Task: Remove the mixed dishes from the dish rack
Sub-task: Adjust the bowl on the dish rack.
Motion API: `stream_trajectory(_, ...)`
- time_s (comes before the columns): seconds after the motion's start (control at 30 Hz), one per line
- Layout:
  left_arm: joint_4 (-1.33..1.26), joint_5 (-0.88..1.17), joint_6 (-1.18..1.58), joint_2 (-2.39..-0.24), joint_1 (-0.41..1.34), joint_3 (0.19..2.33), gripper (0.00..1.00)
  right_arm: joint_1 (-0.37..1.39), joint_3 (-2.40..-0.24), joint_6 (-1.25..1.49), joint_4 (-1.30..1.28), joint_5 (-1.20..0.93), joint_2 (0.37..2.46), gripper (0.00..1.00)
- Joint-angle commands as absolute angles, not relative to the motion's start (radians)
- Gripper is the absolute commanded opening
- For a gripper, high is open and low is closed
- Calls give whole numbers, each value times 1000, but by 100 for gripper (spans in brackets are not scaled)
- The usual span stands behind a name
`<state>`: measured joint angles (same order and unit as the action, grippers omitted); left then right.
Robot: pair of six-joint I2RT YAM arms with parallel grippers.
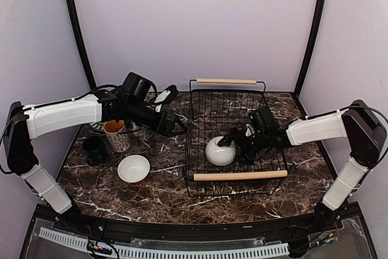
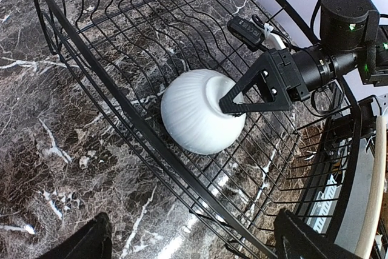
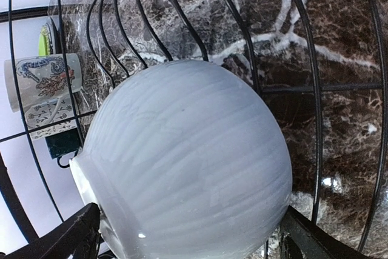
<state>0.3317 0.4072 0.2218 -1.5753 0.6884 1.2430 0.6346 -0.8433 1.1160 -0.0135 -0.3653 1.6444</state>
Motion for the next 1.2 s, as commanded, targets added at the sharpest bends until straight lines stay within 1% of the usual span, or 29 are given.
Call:
stream_trajectory(0.0,355,415,222,-1562,693,1265,92,637,-815,1112,133,-374,1649,99)
stream_trajectory(0.23,352,402,222,-1554,693,1261,92,646,-798,1069,225,-359,1580,99)
stream_trajectory(0.73,349,387,222,-1542,693,1256,92,665,-771,1078,457,-402,1591,99)
stream_trajectory(0.87,346,386,225,-1538,693,1255,92,663,-775,1043,529,-378,1617,99)
stream_trajectory(1.13,347,381,223,-1533,693,1254,92,662,-839,988,571,-369,1716,99)
stream_trajectory(1.17,347,379,222,-1532,693,1254,92,661,-845,985,580,-374,1725,97)
